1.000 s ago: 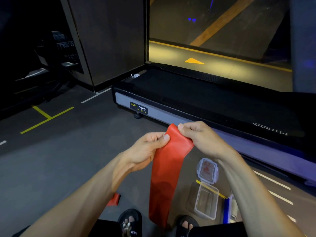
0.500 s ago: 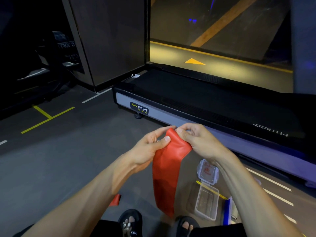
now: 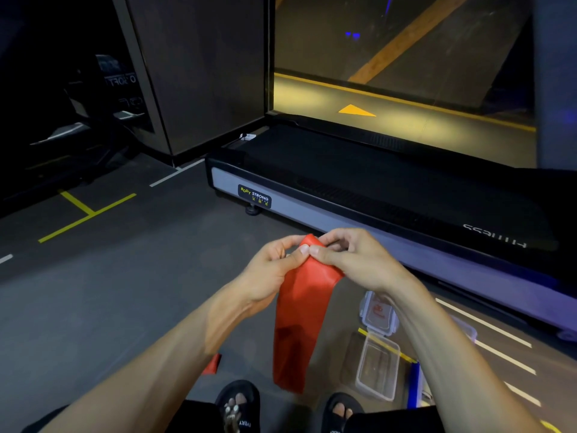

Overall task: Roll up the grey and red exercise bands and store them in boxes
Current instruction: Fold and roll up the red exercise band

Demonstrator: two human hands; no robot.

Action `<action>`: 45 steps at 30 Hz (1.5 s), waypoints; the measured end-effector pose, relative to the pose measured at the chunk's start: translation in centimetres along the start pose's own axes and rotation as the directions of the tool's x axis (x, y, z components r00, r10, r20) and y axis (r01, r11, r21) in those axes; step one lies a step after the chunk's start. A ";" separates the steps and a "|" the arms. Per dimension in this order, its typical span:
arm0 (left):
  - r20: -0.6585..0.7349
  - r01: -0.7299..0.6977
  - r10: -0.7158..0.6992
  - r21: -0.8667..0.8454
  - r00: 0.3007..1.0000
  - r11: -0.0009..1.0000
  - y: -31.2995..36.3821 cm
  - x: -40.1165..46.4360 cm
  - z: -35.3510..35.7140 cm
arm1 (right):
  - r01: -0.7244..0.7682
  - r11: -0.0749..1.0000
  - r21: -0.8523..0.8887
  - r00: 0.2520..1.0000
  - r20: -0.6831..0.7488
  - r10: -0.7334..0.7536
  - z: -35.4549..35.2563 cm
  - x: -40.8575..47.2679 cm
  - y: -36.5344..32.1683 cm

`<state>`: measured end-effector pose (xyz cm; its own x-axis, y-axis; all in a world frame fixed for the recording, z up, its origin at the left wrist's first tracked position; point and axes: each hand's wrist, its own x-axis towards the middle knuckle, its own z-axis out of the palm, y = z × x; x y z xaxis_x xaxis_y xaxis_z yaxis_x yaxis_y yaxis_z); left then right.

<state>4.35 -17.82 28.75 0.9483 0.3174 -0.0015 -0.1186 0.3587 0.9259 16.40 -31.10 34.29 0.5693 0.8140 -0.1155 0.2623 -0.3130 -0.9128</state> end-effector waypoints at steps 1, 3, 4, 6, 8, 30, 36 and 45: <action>0.012 0.005 -0.004 -0.022 1.000 1.000 0.1 0.0 -0.1 | 0.004 1.000 -0.001 1.000 -0.019 -0.004 0.0 0.0 0.0; 0.050 0.017 -0.015 -0.049 0.999 0.999 0.3 0.0 -0.3 | 0.014 1.000 -0.020 0.998 -0.060 -0.016 0.0 0.2 0.2; 0.079 0.028 -0.024 -0.053 0.997 0.998 0.4 0.0 -0.4 | 0.017 0.999 -0.033 0.997 -0.077 -0.019 -0.1 0.3 0.3; 0.143 0.059 -0.050 -0.060 0.988 0.996 0.8 -0.3 -0.6 | 0.015 0.998 -0.060 0.995 -0.094 -0.021 -0.2 0.3 0.4; 0.175 0.089 -0.079 -0.048 0.981 0.995 1.0 -0.4 -0.8 | 0.022 0.995 -0.098 0.995 -0.095 -0.032 -0.1 0.2 0.4; -0.049 -0.059 0.070 0.194 0.996 0.979 0.0 0.1 -1.0 | 0.102 0.964 -0.245 0.995 0.044 -0.094 0.0 -0.4 -0.4; -0.046 -0.052 0.062 0.181 0.997 0.982 -0.4 0.3 -0.5 | 0.099 0.969 -0.226 0.995 -0.003 -0.102 -0.2 -0.2 0.1; 0.087 0.017 -0.054 0.378 0.995 0.926 -0.5 -0.7 -1.7 | 0.129 0.949 -0.289 0.991 0.010 -0.132 -1.0 -0.2 -0.2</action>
<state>3.29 -16.71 27.69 0.9753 0.2201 -0.0187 0.0179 0.0058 0.9998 17.05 -31.67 34.87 0.5223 0.8527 0.0021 0.5476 -0.3335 -0.7674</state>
